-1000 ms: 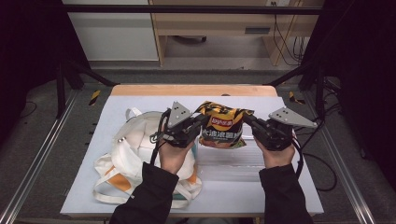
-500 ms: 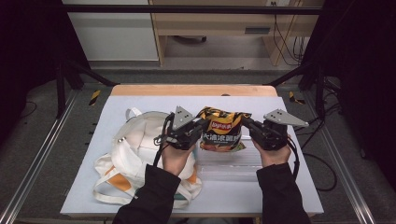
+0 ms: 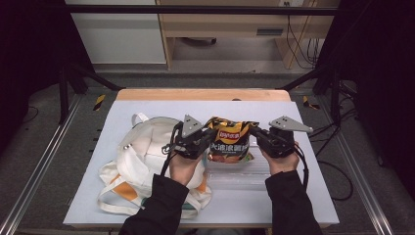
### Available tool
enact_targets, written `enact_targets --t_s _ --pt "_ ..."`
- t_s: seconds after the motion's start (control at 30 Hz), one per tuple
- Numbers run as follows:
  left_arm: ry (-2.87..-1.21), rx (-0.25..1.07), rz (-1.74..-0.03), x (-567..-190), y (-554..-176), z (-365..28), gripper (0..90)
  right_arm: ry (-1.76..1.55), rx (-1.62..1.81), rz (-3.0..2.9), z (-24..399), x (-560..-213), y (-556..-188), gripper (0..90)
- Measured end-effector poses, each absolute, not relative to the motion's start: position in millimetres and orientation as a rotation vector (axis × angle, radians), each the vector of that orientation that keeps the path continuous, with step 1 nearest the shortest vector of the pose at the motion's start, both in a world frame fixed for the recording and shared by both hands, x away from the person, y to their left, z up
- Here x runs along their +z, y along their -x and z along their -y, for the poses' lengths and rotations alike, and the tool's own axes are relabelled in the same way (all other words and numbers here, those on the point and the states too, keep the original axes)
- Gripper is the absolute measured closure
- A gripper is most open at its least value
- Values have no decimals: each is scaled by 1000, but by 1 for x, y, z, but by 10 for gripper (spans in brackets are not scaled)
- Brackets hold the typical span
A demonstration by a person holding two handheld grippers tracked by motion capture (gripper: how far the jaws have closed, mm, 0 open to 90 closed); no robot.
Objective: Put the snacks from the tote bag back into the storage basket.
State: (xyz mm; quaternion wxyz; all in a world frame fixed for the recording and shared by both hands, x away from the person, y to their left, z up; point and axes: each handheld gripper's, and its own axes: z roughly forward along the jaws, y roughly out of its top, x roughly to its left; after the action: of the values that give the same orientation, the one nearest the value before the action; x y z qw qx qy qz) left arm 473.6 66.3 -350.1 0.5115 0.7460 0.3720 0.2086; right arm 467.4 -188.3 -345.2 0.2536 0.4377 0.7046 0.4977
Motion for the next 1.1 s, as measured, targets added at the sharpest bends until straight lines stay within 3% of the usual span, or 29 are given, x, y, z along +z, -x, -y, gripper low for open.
enact_targets --t_s 0.77,1.1 --pt "-1818 498 -930 -361 -483 -62 869 -1225 1294 -1926 186 -359 -477 872" --pt "-1794 519 -948 -366 -490 -61 850 -1205 1284 -1883 182 -364 -486 810"
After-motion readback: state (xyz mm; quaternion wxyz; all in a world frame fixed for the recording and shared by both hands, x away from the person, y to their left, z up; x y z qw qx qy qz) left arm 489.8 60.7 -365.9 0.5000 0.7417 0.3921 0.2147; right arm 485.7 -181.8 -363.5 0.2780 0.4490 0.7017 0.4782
